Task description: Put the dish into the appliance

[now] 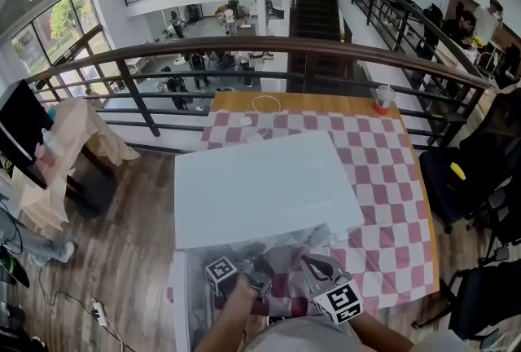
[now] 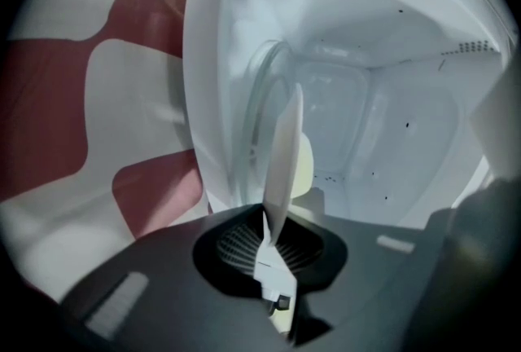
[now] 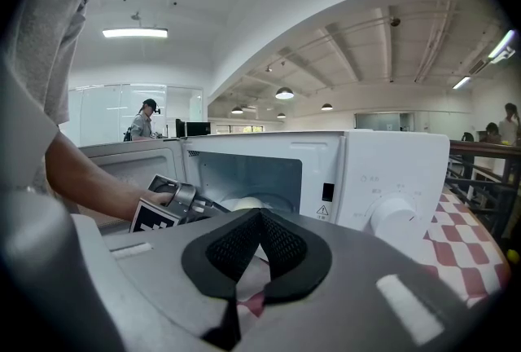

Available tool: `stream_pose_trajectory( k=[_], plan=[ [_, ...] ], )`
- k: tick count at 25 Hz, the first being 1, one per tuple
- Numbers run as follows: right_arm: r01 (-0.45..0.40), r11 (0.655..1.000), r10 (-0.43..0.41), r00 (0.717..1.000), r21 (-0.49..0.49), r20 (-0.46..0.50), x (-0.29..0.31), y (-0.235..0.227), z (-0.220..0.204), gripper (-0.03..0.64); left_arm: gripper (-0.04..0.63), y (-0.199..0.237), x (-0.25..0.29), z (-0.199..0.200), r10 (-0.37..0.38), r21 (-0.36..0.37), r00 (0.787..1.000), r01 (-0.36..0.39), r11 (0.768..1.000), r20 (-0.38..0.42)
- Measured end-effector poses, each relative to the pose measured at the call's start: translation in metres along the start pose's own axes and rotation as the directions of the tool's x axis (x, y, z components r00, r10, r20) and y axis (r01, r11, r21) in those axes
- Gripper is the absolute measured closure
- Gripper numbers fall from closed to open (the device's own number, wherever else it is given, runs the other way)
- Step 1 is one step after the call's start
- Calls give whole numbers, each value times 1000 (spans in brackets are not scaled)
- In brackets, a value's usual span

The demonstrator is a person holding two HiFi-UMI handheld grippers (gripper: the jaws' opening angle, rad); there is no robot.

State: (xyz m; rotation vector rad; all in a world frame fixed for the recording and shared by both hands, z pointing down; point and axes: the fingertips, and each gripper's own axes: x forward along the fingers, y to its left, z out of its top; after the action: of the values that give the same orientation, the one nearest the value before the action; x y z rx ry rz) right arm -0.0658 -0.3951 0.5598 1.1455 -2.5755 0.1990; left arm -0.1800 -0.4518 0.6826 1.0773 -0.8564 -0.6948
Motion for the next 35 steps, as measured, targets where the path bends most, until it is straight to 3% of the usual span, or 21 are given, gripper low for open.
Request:
stream_pose_trajectory(
  k=[9, 12, 15, 20, 24, 27, 31, 33, 35],
  plan=[
    [7, 1000, -7, 1000, 11, 2, -3, 1, 0, 618, 556, -2, 1, -10, 3, 71, 999, -1, 997, -35],
    [4, 1000, -4, 1000, 12, 0, -5, 4, -1, 618, 467, -3, -1, -11, -16, 90, 999, 20, 996, -39],
    [3, 1000, -3, 1000, 9, -1, -6, 6, -3, 618, 420, -10, -3, -13, -36, 143, 998, 43, 989, -52],
    [13, 1000, -13, 1000, 15, -4, -10, 6, -6, 618, 289, -20, -4, -20, -6, 311, 997, 30, 950, -79],
    [17, 1000, -17, 1000, 11, -4, -13, 7, -9, 618, 199, -16, -4, -23, 55, 433, 997, -23, 901, -62],
    [17, 1000, -17, 1000, 11, -1, -14, 9, -10, 618, 136, -10, -6, -23, 123, 540, 992, -90, 837, -26],
    [16, 1000, -16, 1000, 9, 5, -19, 14, -9, 618, 101, 7, -14, -17, 263, 660, 963, -231, 715, 53],
    [18, 1000, -18, 1000, 9, 6, -22, 16, -10, 618, 92, 15, -20, -14, 331, 723, 937, -303, 620, 109],
    [25, 1000, -25, 1000, 9, 7, -24, 15, -11, 618, 75, 20, -27, -9, 384, 787, 900, -384, 482, 205]
  ],
)
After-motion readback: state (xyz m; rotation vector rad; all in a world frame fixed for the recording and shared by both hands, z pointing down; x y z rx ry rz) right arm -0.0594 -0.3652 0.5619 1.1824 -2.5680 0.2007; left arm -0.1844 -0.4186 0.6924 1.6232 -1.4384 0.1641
